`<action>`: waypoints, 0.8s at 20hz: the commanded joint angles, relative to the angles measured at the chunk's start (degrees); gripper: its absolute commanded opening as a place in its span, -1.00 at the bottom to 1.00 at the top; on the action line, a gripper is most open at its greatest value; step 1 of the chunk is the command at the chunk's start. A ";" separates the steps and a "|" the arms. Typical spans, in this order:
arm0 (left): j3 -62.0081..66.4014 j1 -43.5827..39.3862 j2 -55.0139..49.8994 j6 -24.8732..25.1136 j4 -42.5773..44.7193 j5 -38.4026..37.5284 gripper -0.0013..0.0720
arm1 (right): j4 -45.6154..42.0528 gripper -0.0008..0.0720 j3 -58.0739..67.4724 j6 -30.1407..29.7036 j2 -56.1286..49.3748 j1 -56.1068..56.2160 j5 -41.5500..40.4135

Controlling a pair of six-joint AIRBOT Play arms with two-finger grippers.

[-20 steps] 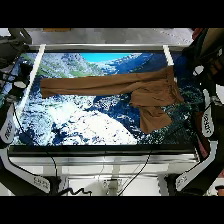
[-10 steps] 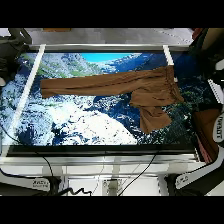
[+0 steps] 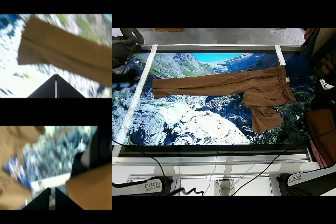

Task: Fold the clothes and pants, and hang the long-sleeved shirts on hangers.

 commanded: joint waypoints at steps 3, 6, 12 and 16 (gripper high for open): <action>-5.84 -22.29 0.04 3.50 -2.78 -10.01 -0.83 | 9.38 -0.69 -4.72 -7.52 0.22 -0.28 2.64; -6.64 -38.32 -4.11 3.50 -3.48 -6.93 0.38 | 11.21 -0.69 -4.72 -7.48 0.24 -0.31 1.25; -6.64 -59.95 -15.47 3.26 -9.38 8.83 0.40 | 13.44 -0.69 -4.72 -7.45 0.24 -0.31 0.72; -6.62 -60.30 -21.31 8.55 -32.24 7.43 0.67 | 14.69 -0.69 -4.72 -7.45 0.24 -0.31 -0.20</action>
